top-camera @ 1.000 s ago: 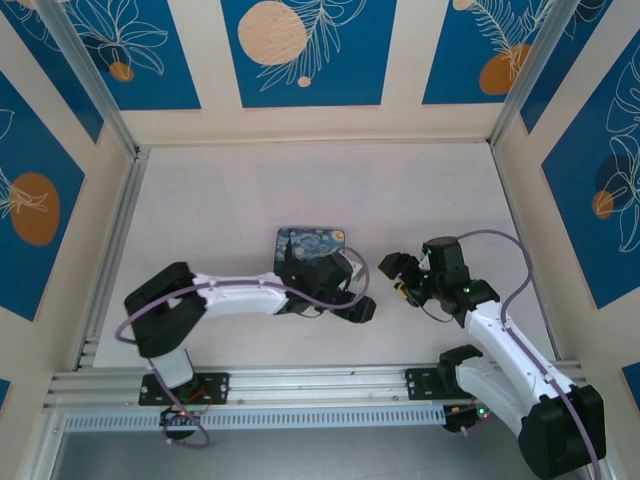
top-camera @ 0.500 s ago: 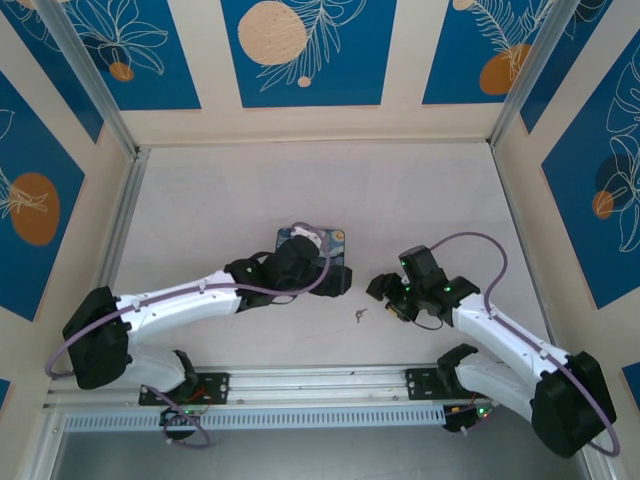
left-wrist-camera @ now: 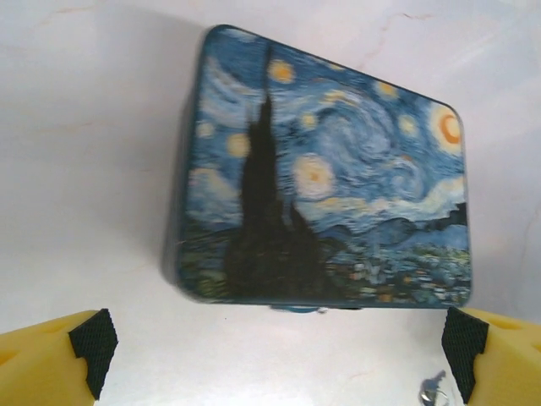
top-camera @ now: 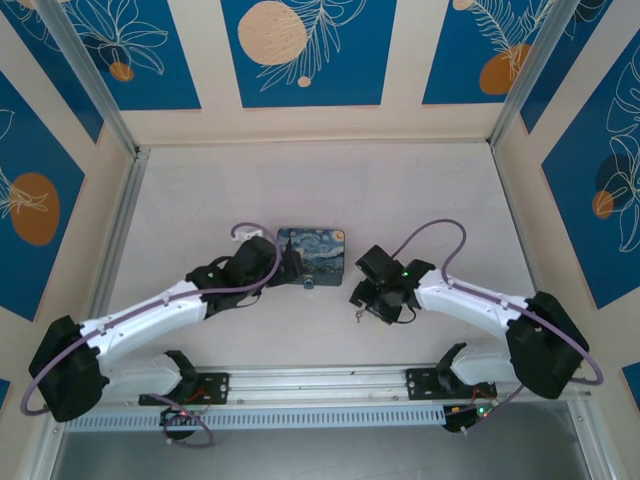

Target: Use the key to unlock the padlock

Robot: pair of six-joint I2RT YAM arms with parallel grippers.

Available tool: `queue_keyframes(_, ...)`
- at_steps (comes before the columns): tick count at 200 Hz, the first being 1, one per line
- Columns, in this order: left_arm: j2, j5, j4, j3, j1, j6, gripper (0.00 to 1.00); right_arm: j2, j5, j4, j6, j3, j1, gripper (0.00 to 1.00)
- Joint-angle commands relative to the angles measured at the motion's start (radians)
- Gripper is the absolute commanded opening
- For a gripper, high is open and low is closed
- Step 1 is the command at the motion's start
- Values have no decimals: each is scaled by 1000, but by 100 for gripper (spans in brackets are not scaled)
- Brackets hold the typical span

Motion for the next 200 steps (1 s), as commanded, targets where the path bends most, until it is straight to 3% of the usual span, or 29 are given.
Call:
queue_keyframes(1,-34,-10,-57,14,59,-23,100,64,69,-79,72,70,40,58)
queue_keyframes(43,17,7,-258,149,83,19,100,161,96,-119,168,112,94,57)
queue_keyframes(108,-3,85,-258,109,88,-2,100,271,122,-134,190,173,110,51)
queue_keyframes(200,86,138,-299,174,90,27,100,291,88,-96,136,127,91,33)
